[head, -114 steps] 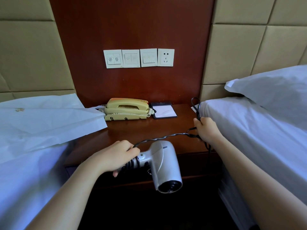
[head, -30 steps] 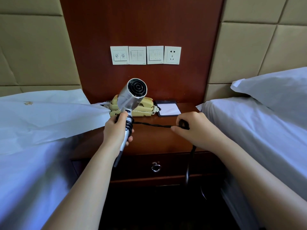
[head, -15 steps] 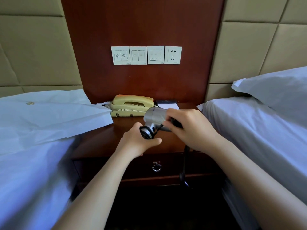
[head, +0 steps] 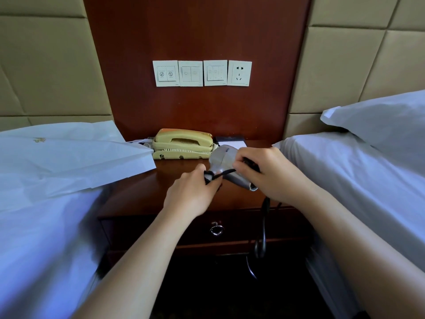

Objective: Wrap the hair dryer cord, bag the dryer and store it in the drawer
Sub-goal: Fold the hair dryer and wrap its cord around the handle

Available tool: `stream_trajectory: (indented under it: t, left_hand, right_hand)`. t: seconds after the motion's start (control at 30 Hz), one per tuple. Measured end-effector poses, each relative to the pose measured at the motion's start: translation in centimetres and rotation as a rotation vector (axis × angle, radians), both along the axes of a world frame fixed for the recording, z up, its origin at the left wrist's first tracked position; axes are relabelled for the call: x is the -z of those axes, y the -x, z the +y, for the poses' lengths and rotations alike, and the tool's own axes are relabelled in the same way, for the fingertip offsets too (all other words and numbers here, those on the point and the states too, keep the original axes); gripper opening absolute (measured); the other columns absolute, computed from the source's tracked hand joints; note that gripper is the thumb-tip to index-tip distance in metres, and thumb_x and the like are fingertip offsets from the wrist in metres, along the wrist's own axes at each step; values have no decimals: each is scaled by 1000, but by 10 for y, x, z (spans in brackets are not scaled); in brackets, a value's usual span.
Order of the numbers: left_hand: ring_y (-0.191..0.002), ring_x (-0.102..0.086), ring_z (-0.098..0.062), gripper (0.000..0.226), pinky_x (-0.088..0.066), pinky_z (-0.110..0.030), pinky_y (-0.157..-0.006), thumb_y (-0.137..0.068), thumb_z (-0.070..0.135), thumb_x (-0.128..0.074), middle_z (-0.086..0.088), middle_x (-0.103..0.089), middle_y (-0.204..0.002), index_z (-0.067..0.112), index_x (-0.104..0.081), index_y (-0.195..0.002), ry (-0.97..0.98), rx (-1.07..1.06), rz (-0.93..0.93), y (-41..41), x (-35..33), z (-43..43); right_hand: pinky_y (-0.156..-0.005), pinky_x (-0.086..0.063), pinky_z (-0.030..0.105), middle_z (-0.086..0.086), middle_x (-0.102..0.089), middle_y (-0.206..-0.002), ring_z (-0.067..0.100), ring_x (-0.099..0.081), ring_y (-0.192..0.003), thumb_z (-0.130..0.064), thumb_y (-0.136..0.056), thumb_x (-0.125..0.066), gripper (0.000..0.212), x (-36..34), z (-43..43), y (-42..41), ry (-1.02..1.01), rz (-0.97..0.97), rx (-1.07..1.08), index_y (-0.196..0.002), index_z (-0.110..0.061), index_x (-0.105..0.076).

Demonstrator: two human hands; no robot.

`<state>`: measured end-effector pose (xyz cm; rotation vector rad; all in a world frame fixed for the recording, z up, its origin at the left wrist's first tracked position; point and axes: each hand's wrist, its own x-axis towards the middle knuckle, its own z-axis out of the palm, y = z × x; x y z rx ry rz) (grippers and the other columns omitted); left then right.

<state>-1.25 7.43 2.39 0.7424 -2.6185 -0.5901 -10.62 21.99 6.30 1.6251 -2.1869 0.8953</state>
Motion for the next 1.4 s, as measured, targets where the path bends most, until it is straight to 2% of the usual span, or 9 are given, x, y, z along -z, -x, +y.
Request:
stream_trajectory:
  t: [0.13,0.27,0.4,0.63,0.83,0.97,1.13,1.27,1.4]
  left_hand:
    - [-88,-62,-36,36,-47,-37,-67,-92,57,-37,-7,-65,-93,24,-47,-102,81,23,-1,-4,1,-4]
    - [-93,-60,-36,39,-45,-38,-69,-93,55,-34,-7,-62,-99,23,-49,-110,97,30,-56,-8,-2,-4]
    - [-88,-59,-35,38,-46,-39,-69,-93,55,-31,-5,-61,-94,24,-51,-100,79,57,-110,-11,-4,-6]
    - [-68,-61,-25,37,-53,-38,-67,-93,52,-29,-3,-60,-87,26,-53,-103,58,75,-183,-18,-3,-16]
    - [-55,-58,-21,42,-56,-39,-71,-95,49,-25,3,-48,-60,28,-53,-118,6,108,-206,-25,-4,-20]
    - [-37,-53,-18,36,-47,-30,-55,-96,45,-27,4,-40,-47,24,-56,-103,-111,164,-233,-31,-4,-24]
    - [-33,-43,-18,37,-34,-23,-38,-98,41,-30,-11,-48,-62,11,-50,-88,-374,273,-211,-28,0,-22]
    - [-31,-40,-20,43,-28,-21,-38,-101,31,-27,-19,-55,-59,-5,-50,-95,-569,353,-182,-24,-1,-21]
    - [-30,-40,-20,45,-28,-20,-37,-102,30,-25,-18,-55,-55,-7,-50,-95,-676,350,-190,-25,4,-23]
  right_hand:
    - [-63,-47,48,6,-56,-65,36,-51,-65,-30,-95,-41,24,8,0,15,-27,49,147,-76,-18,-49]
    - [-64,-45,43,10,-60,-72,40,-53,-74,-34,-97,-38,31,7,1,23,-33,64,258,-78,-14,-53]
    - [-64,-41,43,-3,-45,-56,36,-51,-68,-29,-97,-41,38,10,5,31,6,-76,250,-60,-24,-38]
    - [-62,-42,40,24,-58,-70,38,-54,-68,-32,-98,-40,44,22,17,56,43,-203,314,-70,2,-45]
    - [-55,-31,35,2,-40,-53,25,-42,-58,-38,-98,-38,46,33,21,73,56,-224,476,-59,-14,-33]
    - [-50,-29,29,1,-40,-54,22,-42,-55,-39,-98,-36,48,39,21,83,72,-249,581,-57,-16,-31]
    - [-55,-32,32,1,-42,-56,29,-45,-64,-40,-98,-36,49,46,28,95,80,-300,662,-55,-17,-31]
    - [-60,-36,34,2,-46,-58,30,-48,-66,-41,-98,-36,48,53,32,102,40,-330,688,-59,-14,-37]
    - [-54,-31,33,3,-41,-53,25,-45,-58,-34,-98,-42,47,64,33,106,-39,-380,549,-56,-13,-36]
